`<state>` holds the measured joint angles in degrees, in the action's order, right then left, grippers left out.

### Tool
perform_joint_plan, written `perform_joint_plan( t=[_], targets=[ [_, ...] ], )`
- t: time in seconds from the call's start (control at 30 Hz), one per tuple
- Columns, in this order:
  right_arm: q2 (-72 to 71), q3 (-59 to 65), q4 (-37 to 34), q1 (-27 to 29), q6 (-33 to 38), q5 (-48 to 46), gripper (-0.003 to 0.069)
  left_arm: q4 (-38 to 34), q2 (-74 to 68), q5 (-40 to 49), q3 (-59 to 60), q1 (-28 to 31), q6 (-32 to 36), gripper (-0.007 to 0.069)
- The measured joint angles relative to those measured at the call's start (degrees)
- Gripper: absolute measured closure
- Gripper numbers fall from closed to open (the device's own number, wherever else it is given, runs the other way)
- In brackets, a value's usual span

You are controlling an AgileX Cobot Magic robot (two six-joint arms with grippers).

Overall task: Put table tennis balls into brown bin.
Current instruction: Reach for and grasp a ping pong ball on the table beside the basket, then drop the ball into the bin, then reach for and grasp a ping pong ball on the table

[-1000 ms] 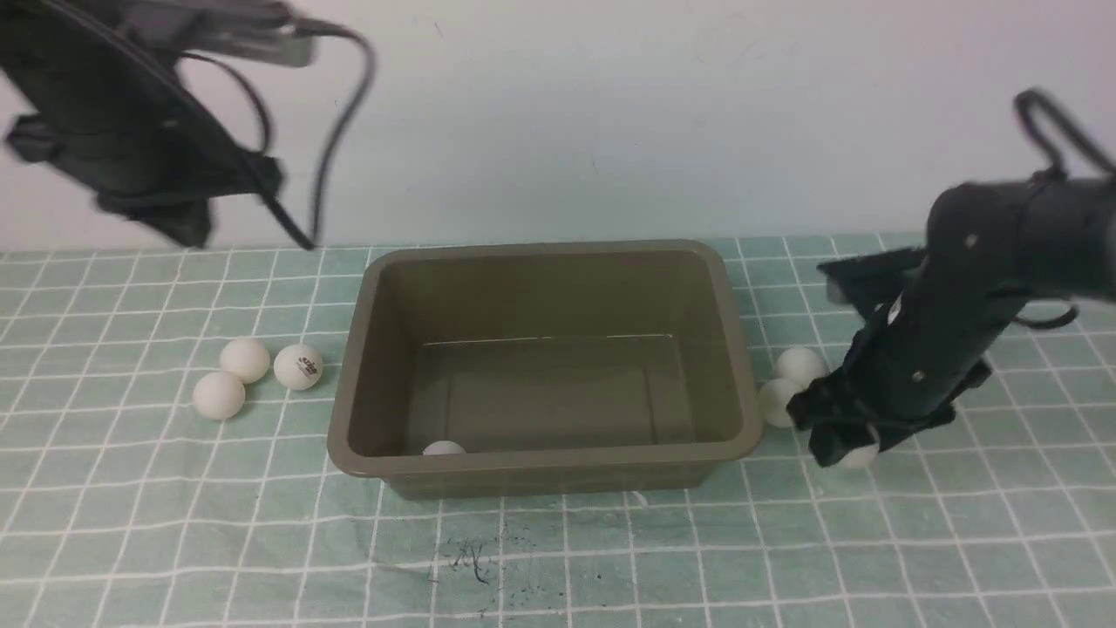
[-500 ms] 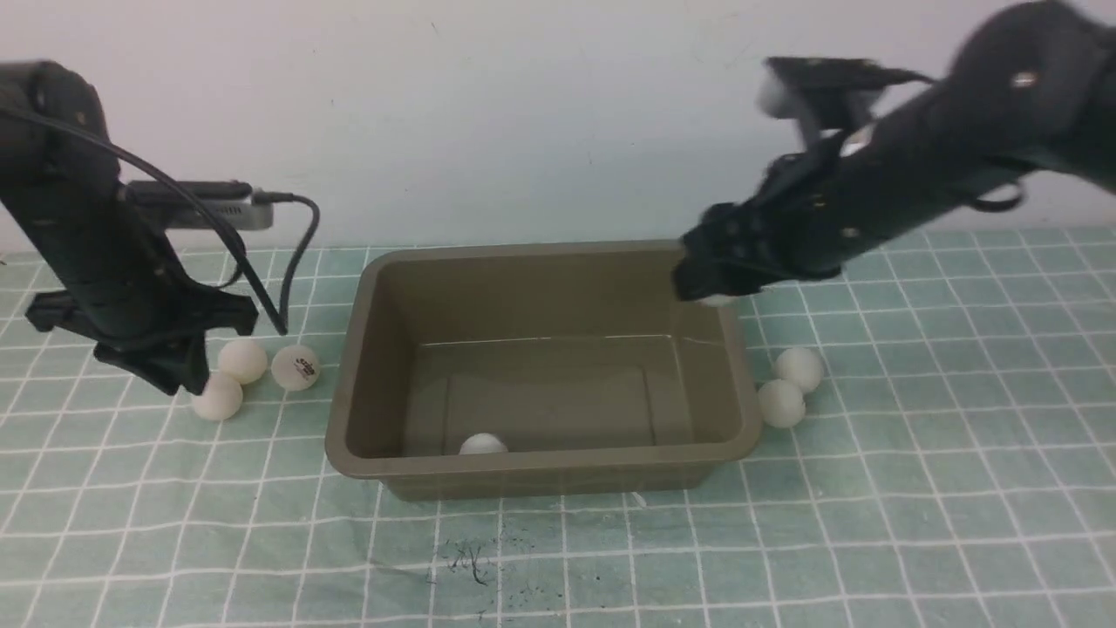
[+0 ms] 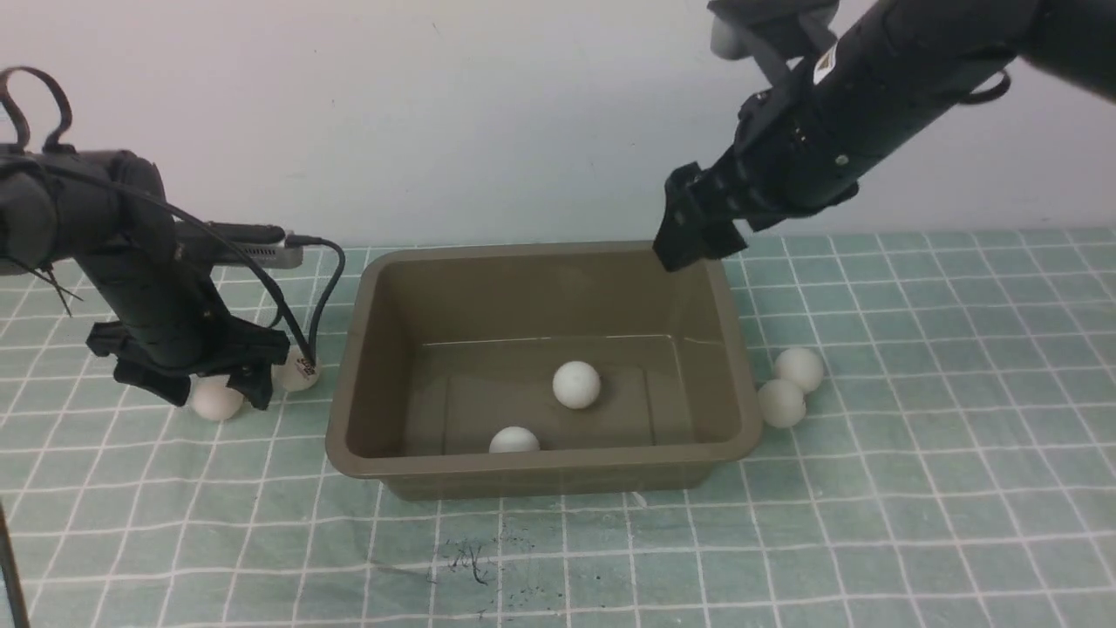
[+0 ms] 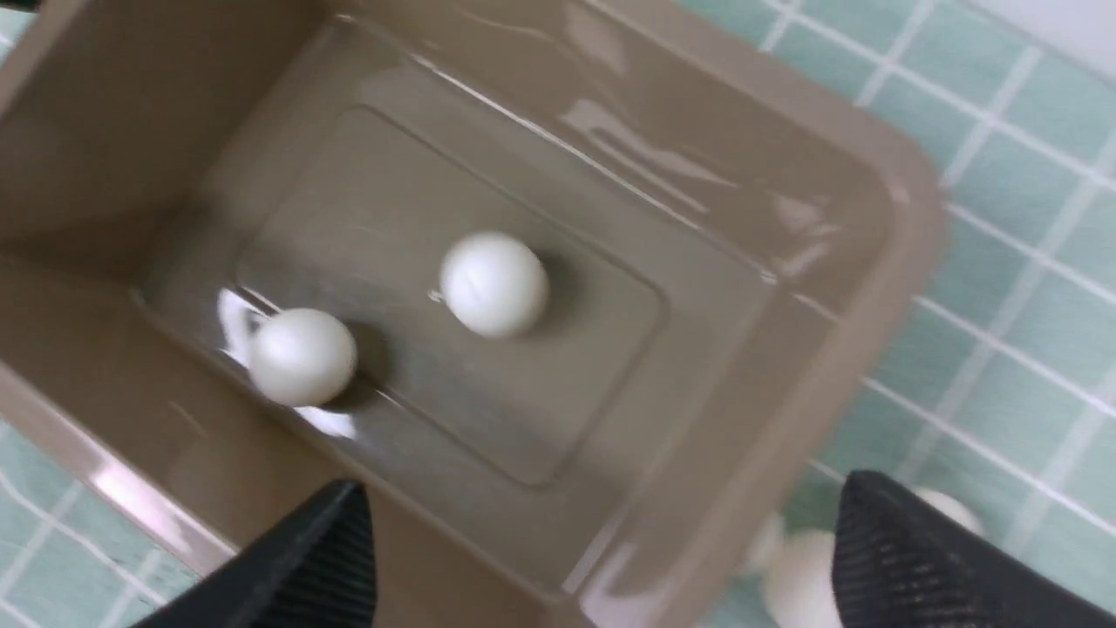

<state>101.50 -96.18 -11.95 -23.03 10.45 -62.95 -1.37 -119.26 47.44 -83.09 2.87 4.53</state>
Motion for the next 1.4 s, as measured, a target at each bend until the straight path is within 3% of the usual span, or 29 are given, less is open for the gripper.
perform_joint_plan(
  t=[0.1,0.23,0.33,0.47,0.57,0.63,0.87,0.93,1.0,1.1,1.17,1.2,1.3,1.4],
  targets=[
    [-2.22,0.00,2.71,1.10,-1.20,-1.06,0.0138,0.35,-0.55,0.81,0.00,0.00,-0.11,0.0278],
    [-4.76,0.00,5.80,4.70,-2.32,-3.07,0.0347,1.04,-0.21,5.09,-0.85,-0.05,-0.11,0.0272],
    [-4.43,0.68,6.23,12.26,-4.26,-7.18,0.0548,0.78,4.24,12.97,-3.27,-0.05,-0.17,0.0272],
    [-2.32,3.31,2.66,18.59,-6.16,-7.78,0.0620,-2.81,10.14,15.48,-4.50,-0.86,-0.17,0.0272],
    [1.15,6.57,-1.12,20.22,-5.07,-5.84,0.0583,-9.32,15.78,14.20,-5.11,-4.38,0.33,0.0272],
    [3.82,7.69,-2.86,19.94,-4.67,-3.02,0.0519,-12.94,17.21,12.08,-5.11,-7.67,1.54,0.0272],
    [14.52,7.99,-4.53,16.52,-4.15,7.20,0.0135,-15.41,12.83,7.90,-5.05,-18.42,6.66,0.0271],
    [15.74,7.99,-5.17,16.11,-4.15,8.46,0.0085,-15.46,11.87,7.84,-5.05,-19.30,6.71,0.0253],
    [17.68,7.99,-6.76,15.65,-4.15,11.07,0.0027,-15.53,9.98,7.73,-5.05,-20.68,6.71,0.0172],
    [20.22,7.99,-8.29,15.46,-4.21,13.77,0.0029,-15.46,9.01,6.99,-5.05,-21.39,5.52,0.0058],
    [20.74,7.99,-8.36,15.45,-4.34,14.27,0.0051,-15.05,9.08,6.99,-5.28,-21.39,4.95,0.0057],
    [21.02,7.99,-8.41,15.45,-5.07,14.58,0.0155,-13.35,9.82,7.32,-6.35,-20.91,3.44,0.0109],
    [20.81,7.42,-8.41,15.63,-5.89,13.84,0.0335,-9.63,12.33,7.95,-8.32,-18.89,1.79,0.0324],
    [19.46,5.63,-8.20,16.62,-6.08,11.33,0.0305,-6.48,16.50,8.39,-9.68,-14.27,1.09,0.0560]
  ],
)
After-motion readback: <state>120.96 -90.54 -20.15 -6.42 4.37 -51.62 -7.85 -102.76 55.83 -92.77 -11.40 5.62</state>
